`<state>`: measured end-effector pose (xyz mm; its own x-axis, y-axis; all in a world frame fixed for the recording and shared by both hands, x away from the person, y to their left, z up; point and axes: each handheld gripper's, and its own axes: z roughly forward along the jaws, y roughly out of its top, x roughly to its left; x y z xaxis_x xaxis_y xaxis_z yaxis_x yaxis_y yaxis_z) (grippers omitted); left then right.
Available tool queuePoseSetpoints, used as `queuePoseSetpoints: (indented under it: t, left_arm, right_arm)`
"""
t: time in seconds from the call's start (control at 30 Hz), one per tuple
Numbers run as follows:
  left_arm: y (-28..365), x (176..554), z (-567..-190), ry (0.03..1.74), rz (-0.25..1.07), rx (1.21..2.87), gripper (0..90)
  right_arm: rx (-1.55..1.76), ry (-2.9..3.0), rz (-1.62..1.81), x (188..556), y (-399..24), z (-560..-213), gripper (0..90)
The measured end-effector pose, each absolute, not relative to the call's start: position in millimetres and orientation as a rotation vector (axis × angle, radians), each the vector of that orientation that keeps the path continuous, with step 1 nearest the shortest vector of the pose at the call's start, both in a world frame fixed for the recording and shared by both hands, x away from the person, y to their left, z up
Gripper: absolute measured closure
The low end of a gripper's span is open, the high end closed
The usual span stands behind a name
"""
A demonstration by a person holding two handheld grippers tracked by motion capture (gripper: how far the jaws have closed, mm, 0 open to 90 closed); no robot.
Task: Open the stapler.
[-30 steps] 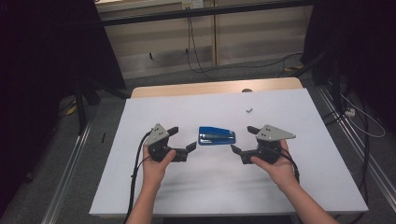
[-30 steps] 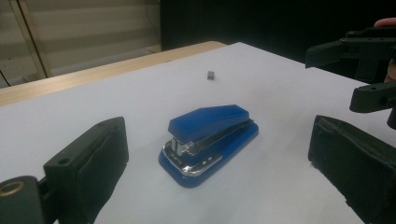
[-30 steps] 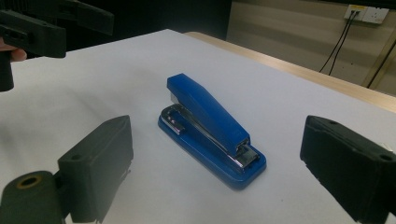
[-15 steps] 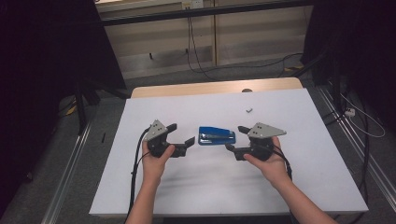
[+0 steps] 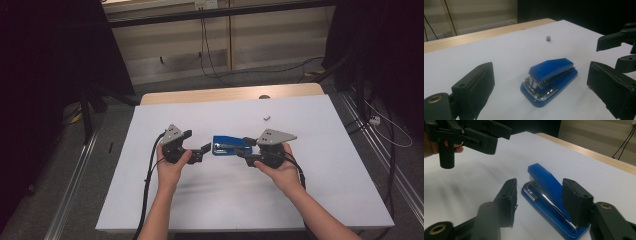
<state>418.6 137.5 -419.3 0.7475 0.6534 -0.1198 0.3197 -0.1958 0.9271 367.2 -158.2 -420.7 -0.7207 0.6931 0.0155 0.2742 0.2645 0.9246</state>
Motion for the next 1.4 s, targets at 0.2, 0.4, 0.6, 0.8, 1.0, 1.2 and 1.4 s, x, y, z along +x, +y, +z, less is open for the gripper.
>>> queuePoseSetpoints:
  t: [0.2, 0.4, 0.6, 0.8, 1.0, 1.2, 1.4]
  left_arm:
    - [132.3, 425.5, -420.4, 0.761, 0.343, 1.797, 7.5]
    - [132.1, 430.9, -421.4, 0.757, 0.351, 1.82, 7.4]
    - [134.6, 434.8, -422.5, 0.769, 0.329, 1.822, 6.2]
    - [132.8, 434.9, -422.2, 0.756, 0.314, 1.822, 5.1]
    - [129.9, 436.5, -424.2, 0.754, 0.316, 1.854, 4.7]
    - [131.7, 437.5, -426.1, 0.741, 0.352, 1.908, 11.5]
    - [132.4, 437.8, -427.0, 0.742, 0.353, 1.928, 22.2]
  right_arm:
    - [0.875, 2.192, 1.451, 373.1, -151.3, -424.0, 69.2]
    - [0.866, 2.235, 1.411, 379.0, -144.1, -428.4, 79.6]
    - [0.878, 2.274, 1.387, 388.7, -138.3, -431.4, 88.8]
    - [0.865, 2.313, 1.344, 395.8, -130.1, -433.2, 90.0]
    - [0.857, 2.335, 1.315, 401.1, -121.6, -434.9, 90.0]
    - [0.843, 2.369, 1.261, 408.4, -111.3, -439.8, 90.0]
    - [0.843, 2.381, 1.23, 413.3, -107.2, -444.5, 90.0]
